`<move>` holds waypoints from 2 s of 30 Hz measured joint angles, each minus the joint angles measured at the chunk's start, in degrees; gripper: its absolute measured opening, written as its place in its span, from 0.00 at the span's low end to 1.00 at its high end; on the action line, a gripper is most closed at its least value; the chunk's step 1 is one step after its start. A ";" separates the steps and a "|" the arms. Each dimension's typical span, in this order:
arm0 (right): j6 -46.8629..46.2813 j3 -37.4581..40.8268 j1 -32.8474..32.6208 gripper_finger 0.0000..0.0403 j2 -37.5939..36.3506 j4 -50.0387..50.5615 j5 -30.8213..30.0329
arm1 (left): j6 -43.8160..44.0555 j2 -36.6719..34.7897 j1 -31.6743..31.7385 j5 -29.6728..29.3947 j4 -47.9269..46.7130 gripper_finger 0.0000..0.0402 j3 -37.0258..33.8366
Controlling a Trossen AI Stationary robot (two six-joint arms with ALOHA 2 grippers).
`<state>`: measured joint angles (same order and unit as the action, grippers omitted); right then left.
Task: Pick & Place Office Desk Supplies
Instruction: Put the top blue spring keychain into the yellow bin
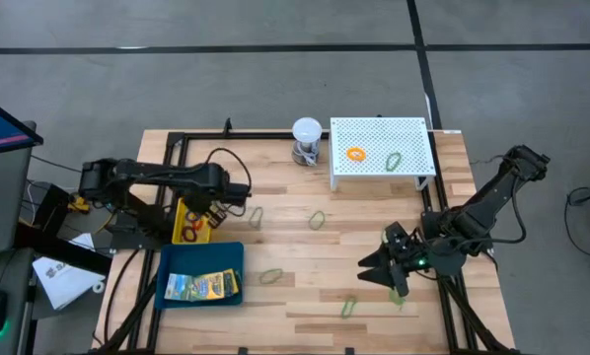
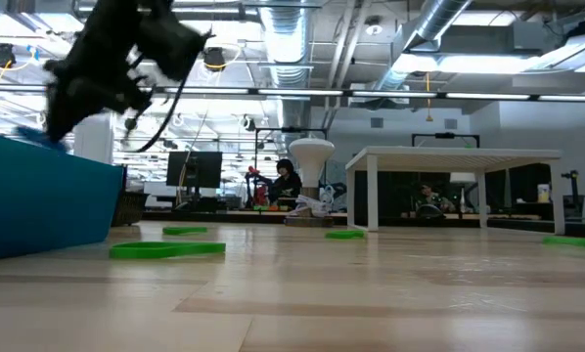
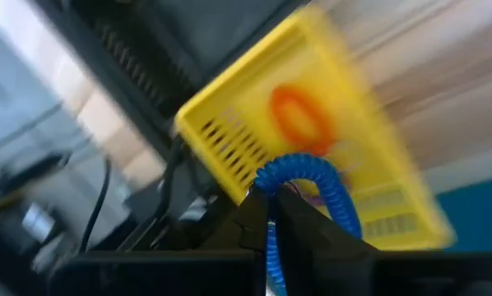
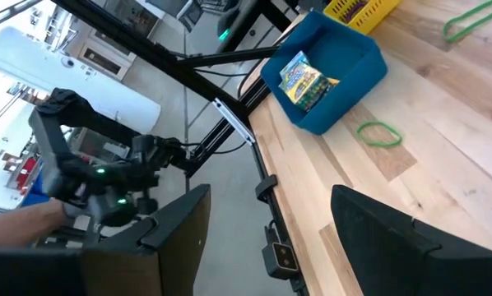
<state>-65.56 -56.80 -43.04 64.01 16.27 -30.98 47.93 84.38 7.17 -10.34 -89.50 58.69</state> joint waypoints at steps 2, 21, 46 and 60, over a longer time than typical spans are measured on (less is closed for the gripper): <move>0.00 0.00 0.06 0.62 0.00 0.00 0.00 | 0.28 -0.02 1.01 1.09 0.51 0.00 -3.60; -0.65 0.00 0.08 0.62 0.00 0.00 -0.37 | -0.07 -0.02 1.39 3.31 10.37 0.01 -10.70; -0.90 0.00 0.06 0.62 0.00 -0.02 -0.37 | 0.54 -0.02 1.39 0.19 10.36 0.32 -10.68; -0.90 0.00 0.21 0.62 0.00 -0.04 -0.37 | 0.52 -7.88 1.36 -0.34 10.30 0.60 -10.55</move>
<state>-66.46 -56.80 -42.83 64.01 16.23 -31.35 48.45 76.49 8.54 -10.68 -79.20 48.14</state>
